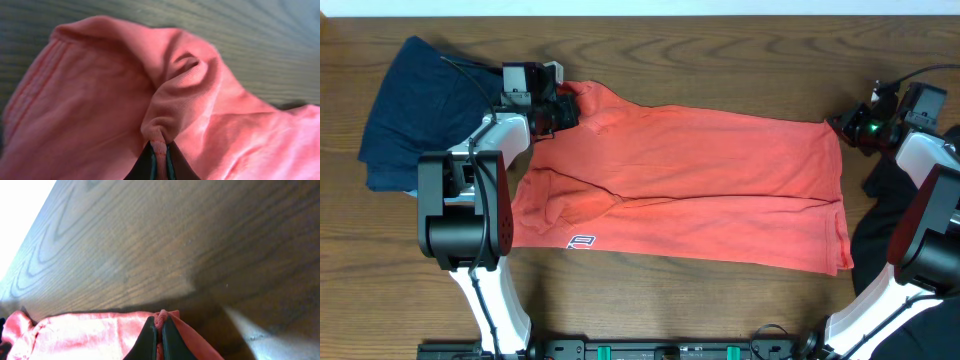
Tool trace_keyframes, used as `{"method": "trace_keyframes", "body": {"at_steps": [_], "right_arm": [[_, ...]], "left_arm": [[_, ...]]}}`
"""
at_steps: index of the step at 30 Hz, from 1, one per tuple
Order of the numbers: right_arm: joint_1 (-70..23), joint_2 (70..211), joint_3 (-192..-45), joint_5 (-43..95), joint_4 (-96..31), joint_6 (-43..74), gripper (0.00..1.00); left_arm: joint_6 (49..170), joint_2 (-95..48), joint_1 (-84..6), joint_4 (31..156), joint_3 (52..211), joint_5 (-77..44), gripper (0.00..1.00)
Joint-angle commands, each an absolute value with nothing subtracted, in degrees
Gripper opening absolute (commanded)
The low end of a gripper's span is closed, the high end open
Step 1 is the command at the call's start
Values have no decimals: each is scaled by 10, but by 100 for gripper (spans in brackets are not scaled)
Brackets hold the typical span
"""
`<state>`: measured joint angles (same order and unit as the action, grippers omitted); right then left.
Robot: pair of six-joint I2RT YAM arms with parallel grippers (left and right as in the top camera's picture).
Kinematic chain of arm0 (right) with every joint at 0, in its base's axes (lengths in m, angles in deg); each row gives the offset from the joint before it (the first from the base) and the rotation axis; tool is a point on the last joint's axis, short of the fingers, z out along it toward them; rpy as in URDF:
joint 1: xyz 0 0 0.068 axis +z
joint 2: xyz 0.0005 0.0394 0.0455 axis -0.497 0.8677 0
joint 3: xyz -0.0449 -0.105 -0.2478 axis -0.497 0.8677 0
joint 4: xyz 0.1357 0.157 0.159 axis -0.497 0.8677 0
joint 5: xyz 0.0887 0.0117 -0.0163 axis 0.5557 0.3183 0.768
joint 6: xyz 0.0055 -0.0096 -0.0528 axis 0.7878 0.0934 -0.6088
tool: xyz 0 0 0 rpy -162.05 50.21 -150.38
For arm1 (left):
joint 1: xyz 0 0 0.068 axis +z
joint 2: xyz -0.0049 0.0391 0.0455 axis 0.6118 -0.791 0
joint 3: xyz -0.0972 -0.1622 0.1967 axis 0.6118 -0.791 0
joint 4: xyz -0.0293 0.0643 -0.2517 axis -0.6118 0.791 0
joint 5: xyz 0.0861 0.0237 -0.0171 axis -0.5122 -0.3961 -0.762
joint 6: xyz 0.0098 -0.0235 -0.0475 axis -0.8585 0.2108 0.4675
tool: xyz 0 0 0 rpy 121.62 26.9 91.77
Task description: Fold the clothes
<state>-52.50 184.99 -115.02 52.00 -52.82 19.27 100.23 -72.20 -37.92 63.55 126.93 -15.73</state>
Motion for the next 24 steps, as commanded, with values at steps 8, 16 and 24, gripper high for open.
{"method": "trace_keyframes", "body": {"at_steps": [8,16,24], "right_arm": [[-525,1820,-1157,526,-507,126,1],[-525,1752,-1157,468,-467,46,1],[-525,1701,-1157,466,-381,23,1]], "left_arm": [[1027,-592,-360,669,1273,-127,6],[1024,-493,-358,769,1273,-129,6],[1024,-467,-358,920,1273,-130,6]]}}
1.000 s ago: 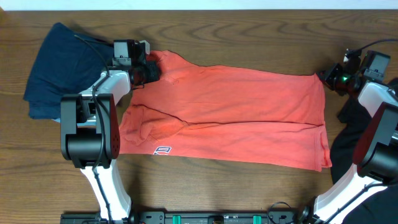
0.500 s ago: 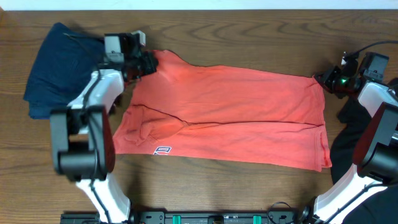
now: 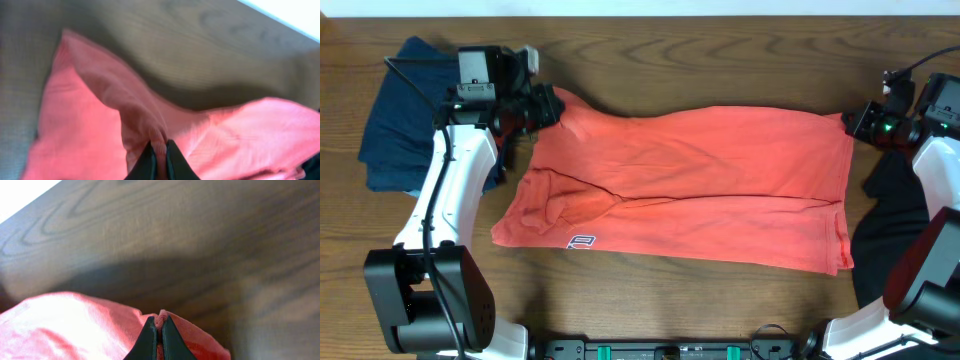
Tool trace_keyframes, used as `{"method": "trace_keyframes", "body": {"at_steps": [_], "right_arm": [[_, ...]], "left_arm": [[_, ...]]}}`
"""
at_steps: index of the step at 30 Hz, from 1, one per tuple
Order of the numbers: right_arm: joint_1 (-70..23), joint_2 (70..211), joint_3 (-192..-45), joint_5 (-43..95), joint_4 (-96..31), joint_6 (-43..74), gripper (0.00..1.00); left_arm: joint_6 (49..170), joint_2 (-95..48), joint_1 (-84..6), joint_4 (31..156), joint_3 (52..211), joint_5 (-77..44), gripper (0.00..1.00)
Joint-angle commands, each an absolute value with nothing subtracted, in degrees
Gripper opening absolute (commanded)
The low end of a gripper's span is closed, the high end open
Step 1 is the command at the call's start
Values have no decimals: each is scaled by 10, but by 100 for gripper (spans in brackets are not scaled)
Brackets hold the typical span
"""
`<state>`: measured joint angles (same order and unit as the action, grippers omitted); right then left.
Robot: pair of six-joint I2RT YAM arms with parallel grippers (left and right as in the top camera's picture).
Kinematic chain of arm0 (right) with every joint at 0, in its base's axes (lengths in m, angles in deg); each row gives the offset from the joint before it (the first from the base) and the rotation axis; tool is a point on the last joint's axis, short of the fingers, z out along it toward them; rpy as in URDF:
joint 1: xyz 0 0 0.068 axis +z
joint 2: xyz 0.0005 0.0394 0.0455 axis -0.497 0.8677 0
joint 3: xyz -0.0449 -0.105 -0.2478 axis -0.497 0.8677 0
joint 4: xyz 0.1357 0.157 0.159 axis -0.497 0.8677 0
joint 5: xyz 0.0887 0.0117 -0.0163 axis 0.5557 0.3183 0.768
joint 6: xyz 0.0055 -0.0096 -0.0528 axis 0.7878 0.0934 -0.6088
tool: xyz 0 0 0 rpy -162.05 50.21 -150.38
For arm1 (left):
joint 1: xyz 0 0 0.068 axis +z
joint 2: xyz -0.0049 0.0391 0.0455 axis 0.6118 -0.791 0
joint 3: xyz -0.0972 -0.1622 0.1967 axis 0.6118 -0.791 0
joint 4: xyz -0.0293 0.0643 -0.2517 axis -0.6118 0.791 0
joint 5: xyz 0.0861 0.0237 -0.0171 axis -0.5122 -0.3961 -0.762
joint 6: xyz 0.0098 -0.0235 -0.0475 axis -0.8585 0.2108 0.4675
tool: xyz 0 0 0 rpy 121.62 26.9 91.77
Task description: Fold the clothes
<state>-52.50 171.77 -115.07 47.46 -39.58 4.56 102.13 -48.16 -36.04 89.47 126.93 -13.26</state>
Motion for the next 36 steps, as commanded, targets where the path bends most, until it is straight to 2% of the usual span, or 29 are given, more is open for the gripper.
{"method": "trace_keyframes", "body": {"at_steps": [1,5,19,25,36], "right_arm": [[-525,1697,-1157,465,-367,23,1],[-525,1689,-1157,434,-312,26,1],[-536,1685,-1157,367,-127,42,1],[-539,1685,-1157,328,-51,56,1],[-539,1685,-1157,164,66,88,1]], "left_arm": [[1022,-464,-357,943,1273,-131,6],[996,-442,-357,1033,1273,-136,6],[996,-352,-357,1278,1270,-301,6],[996,-353,-357,1310,1231,-312,6],[996,-353,-356,1352,1205,-346,6]]}}
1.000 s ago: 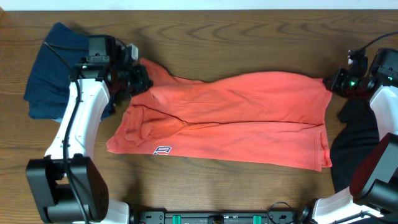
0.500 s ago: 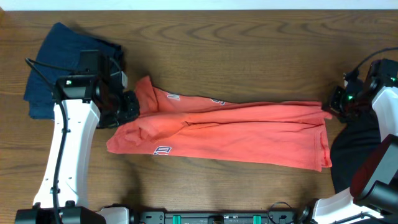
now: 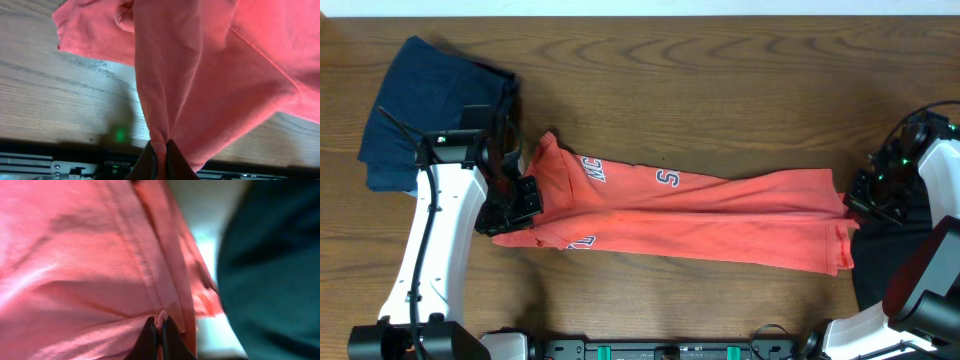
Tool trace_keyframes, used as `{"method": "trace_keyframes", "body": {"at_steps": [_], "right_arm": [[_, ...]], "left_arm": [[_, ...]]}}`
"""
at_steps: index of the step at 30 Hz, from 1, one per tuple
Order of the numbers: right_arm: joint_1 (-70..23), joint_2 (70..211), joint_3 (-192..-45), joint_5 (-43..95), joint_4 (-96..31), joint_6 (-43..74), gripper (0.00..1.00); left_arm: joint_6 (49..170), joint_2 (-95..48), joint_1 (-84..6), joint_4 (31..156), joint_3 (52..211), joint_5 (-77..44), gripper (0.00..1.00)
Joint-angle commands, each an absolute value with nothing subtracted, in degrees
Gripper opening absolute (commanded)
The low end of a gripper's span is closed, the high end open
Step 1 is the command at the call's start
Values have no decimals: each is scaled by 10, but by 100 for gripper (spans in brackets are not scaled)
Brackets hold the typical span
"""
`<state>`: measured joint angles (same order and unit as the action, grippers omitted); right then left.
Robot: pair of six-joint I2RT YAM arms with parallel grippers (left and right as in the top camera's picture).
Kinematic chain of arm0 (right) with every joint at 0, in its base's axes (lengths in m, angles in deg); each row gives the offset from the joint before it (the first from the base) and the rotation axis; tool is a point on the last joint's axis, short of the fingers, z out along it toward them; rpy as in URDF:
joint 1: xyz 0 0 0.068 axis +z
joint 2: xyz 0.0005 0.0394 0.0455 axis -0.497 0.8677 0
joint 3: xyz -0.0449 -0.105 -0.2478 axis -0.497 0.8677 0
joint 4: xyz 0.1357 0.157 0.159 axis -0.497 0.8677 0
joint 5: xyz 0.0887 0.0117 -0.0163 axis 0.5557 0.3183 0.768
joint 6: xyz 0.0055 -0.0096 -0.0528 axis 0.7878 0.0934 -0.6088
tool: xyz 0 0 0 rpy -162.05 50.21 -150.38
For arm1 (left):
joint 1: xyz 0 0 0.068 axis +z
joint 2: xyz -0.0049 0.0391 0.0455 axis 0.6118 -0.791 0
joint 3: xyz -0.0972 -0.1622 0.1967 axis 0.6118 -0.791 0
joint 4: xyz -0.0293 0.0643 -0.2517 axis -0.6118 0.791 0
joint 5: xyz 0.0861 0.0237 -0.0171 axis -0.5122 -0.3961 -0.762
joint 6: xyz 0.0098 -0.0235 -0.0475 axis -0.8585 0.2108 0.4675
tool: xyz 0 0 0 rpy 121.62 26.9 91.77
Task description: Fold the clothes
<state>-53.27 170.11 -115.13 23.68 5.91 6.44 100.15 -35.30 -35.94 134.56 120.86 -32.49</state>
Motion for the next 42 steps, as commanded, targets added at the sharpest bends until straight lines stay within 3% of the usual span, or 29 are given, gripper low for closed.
{"method": "trace_keyframes", "body": {"at_steps": [1,2,4,6,7,10,14,17,20,32,40,42], "right_arm": [[-538,1685,-1157,162,70,91,1],[-538,1685,-1157,162,73,91,5],[-538,1685,-1157,162,80,91,39],[-538,1685,-1157,165,82,91,59],[-538,1685,-1157,167,82,91,61],[-538,1685,-1157,185,78,91,68],[-538,1685,-1157,265,54,85,69],[-534,1685,-1156,365,30,29,63],[-521,1685,-1154,421,21,1,62],[-462,1685,-1126,421,-12,3,61],[-451,1685,-1103,421,-35,22,59],[-451,1685,-1097,421,-41,22,58]], "left_arm": [[996,-353,-356,1351,1205,-352,6],[996,-353,-357,1351,1205,-361,6],[996,-353,-356,1351,1205,-377,11],[996,-353,-357,1351,1205,-379,33],[996,-353,-356,1351,1205,-379,45],[996,-353,-356,1346,1205,-378,53],[996,-353,-357,1330,1205,-378,55],[996,-353,-357,1299,1205,-373,55],[973,-355,-359,1246,1201,-351,50],[872,-446,-400,1019,1158,-303,50],[851,-515,-402,918,1158,-355,50],[851,-531,-402,911,1158,-355,46]]}}
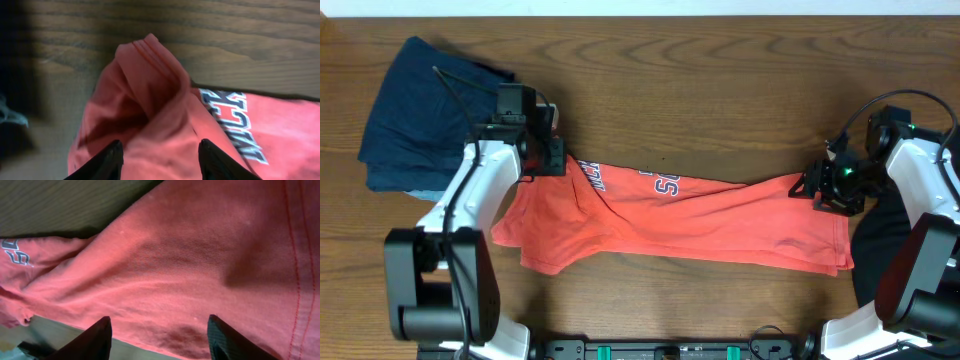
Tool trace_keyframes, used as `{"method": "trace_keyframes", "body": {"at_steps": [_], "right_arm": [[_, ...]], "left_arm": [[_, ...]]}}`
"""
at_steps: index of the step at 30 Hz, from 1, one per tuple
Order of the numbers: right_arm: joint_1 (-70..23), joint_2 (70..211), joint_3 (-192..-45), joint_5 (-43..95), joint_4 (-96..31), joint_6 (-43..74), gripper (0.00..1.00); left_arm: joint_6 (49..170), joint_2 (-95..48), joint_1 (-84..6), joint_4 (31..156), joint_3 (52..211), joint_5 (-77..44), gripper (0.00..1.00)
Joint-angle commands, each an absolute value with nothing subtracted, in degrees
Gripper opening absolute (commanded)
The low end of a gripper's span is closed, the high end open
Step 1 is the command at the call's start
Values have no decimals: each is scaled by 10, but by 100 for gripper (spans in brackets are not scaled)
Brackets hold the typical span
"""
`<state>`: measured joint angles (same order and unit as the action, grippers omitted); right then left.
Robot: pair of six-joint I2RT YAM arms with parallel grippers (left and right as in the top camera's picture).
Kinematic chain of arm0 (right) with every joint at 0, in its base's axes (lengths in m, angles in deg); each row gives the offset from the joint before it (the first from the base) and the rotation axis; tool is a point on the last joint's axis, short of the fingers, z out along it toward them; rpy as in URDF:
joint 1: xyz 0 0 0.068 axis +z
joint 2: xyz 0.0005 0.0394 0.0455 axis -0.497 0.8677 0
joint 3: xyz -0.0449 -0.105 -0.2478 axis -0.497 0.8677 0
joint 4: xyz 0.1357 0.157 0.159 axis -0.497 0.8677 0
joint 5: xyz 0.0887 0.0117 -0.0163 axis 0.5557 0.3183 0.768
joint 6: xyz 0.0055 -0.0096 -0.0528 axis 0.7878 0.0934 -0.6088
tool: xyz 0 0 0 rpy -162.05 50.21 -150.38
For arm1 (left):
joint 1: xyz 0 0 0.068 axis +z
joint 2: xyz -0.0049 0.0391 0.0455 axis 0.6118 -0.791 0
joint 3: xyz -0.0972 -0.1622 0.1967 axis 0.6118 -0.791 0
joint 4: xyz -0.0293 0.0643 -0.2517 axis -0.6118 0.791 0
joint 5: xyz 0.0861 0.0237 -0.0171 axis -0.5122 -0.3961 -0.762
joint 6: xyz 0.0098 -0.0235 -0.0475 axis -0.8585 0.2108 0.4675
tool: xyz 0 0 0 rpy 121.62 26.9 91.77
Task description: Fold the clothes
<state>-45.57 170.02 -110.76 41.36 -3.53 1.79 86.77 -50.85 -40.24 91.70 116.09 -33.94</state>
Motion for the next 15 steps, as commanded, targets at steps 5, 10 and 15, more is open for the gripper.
{"method": "trace_keyframes", "body": {"at_steps": [5,10,15], "right_arm": [[-450,1685,-1067,421,-88,42,54],[-450,1685,-1015,418,-159,64,43],[-450,1685,-959,350,-233,131,22]], "left_arm": [[856,-556,-401,926,1158,-390,6],[901,-537,-387,981,1173,-432,6],[917,-509,-362,1016,1176,-432,6]]}}
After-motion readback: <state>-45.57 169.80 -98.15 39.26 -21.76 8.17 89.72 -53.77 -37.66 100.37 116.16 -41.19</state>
